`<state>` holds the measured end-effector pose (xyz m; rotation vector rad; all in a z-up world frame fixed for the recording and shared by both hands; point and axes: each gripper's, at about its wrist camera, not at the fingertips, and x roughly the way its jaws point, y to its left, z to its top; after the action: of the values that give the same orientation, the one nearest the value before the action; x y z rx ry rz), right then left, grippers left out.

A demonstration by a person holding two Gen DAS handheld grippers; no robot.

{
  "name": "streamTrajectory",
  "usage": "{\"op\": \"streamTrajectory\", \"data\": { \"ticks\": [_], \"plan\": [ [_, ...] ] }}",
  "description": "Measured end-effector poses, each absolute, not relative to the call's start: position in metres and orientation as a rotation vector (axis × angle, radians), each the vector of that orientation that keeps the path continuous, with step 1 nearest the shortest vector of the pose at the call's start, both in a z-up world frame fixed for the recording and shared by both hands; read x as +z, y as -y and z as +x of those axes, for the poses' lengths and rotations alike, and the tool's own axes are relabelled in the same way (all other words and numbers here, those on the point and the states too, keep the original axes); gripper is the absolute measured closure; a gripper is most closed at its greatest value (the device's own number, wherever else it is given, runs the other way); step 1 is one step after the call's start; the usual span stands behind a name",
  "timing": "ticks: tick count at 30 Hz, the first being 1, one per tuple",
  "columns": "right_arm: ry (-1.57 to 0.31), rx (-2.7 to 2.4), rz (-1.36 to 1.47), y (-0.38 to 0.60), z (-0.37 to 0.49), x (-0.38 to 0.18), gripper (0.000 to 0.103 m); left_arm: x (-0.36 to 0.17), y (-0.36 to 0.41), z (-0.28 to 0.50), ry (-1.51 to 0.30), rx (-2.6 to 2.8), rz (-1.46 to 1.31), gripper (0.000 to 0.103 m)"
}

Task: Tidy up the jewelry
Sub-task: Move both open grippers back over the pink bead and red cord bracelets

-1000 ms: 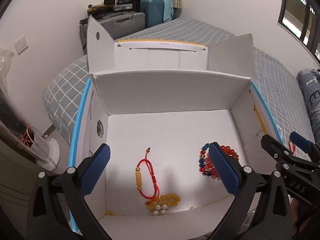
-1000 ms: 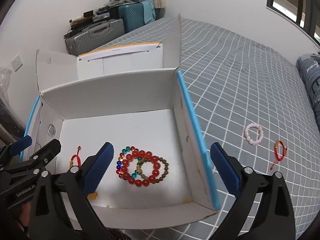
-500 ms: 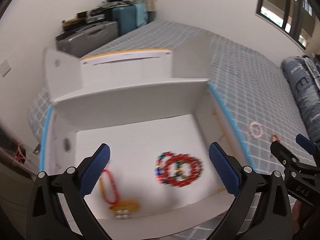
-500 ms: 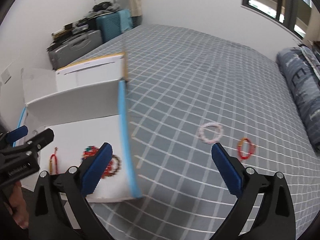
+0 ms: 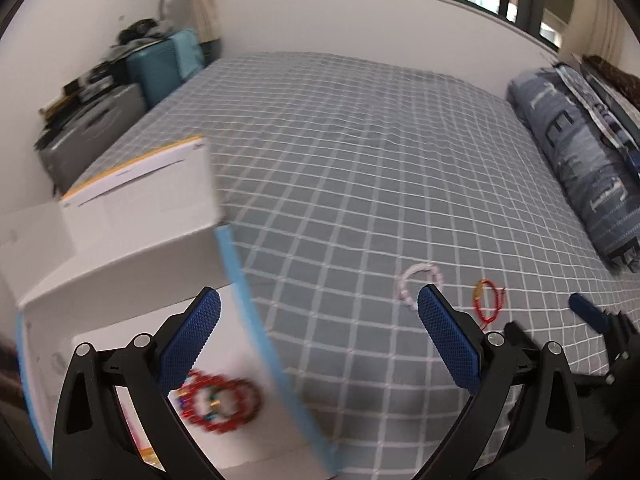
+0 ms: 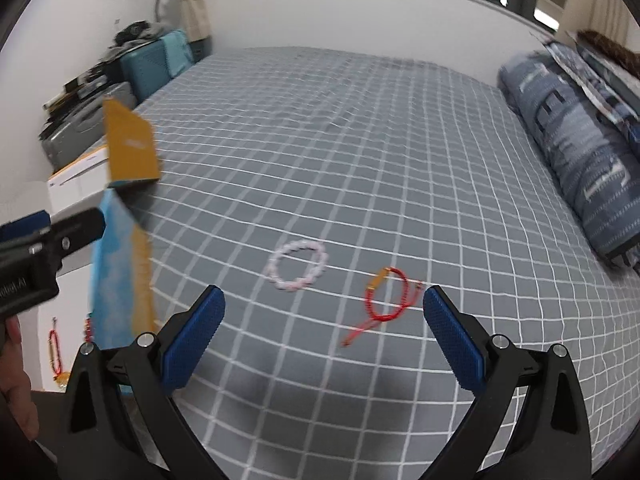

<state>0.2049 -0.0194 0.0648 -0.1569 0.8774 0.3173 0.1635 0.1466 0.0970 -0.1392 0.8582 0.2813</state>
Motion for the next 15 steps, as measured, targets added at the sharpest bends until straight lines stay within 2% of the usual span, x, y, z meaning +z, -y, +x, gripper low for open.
{"op": "streamTrajectory", "data": {
  "ticks": [15],
  "plan": [
    [-0.997, 0.292, -0.166, 0.049, 0.281, -0.014, 0.008, 0.006, -0.083, 0.276, -0.975, 0.238, -0.106, 0.006]
  ]
}}
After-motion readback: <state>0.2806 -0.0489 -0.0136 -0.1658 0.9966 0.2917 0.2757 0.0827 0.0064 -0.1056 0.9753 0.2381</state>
